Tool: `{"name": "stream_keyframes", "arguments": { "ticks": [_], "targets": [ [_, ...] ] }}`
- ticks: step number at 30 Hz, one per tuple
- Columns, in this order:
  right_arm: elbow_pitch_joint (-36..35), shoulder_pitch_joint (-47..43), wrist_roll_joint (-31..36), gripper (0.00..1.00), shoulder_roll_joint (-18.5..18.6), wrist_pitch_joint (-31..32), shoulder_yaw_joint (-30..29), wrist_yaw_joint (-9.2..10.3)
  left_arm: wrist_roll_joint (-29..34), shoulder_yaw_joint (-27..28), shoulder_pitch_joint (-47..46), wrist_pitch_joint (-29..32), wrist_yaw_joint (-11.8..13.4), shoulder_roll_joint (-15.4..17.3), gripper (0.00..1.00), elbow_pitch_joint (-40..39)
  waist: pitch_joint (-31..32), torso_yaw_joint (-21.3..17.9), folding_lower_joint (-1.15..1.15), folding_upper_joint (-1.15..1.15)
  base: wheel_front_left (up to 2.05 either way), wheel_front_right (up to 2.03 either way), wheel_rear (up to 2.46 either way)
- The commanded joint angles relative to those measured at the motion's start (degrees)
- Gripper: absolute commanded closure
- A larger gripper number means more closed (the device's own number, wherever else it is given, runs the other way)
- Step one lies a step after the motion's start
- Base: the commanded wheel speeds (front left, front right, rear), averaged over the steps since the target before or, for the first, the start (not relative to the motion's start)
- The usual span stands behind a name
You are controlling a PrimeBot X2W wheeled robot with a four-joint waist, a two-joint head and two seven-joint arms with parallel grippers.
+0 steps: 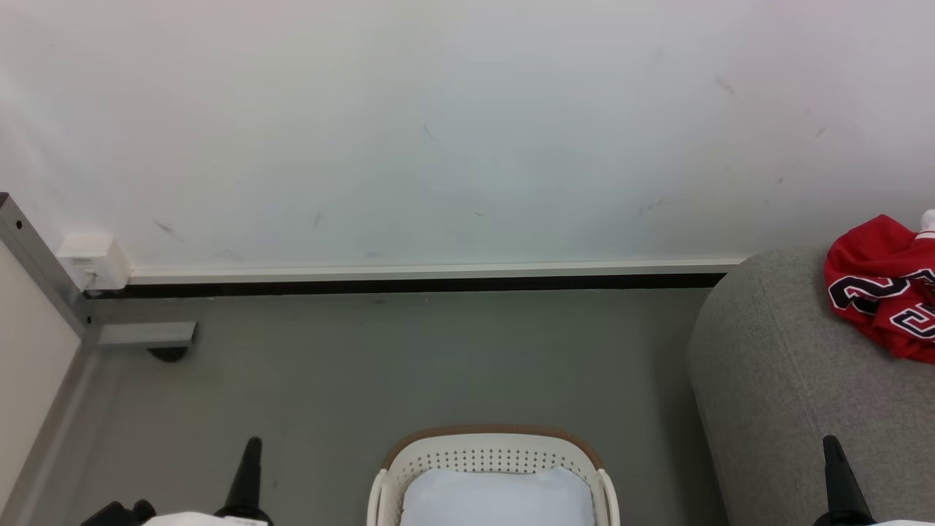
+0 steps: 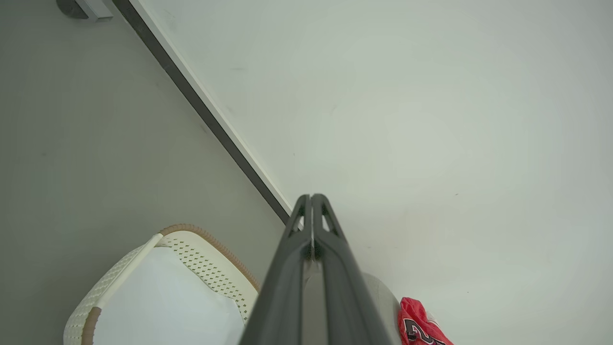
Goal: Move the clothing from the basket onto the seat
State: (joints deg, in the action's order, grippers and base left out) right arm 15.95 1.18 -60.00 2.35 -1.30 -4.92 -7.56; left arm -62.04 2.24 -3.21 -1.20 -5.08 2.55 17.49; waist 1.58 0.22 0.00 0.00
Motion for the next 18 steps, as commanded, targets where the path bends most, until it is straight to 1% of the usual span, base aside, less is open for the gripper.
{"name": "stream_keyframes", "arguments": {
  "ticks": [1, 18],
  "targets": [
    [-0.8, 1.5, -1.3, 1.00, 0.7, 0.3, -0.3, 0.06, -1.2, 0.4, -1.2, 0.2, -0.3, 0.4, 1.00, -0.8, 0.0, 0.0, 0.00, 0.00, 0.00, 0.00, 0.00],
    [-1.2, 2.7, -11.6, 1.00, 0.7, 2.9, -0.7, 0.08, -10.9, 1.8, -1.9, 2.7, -1.1, 0.4, 1.00, -1.7, -0.5, -0.1, 0.00, 0.00, 0.00, 0.00, 0.00]
  ]
}}
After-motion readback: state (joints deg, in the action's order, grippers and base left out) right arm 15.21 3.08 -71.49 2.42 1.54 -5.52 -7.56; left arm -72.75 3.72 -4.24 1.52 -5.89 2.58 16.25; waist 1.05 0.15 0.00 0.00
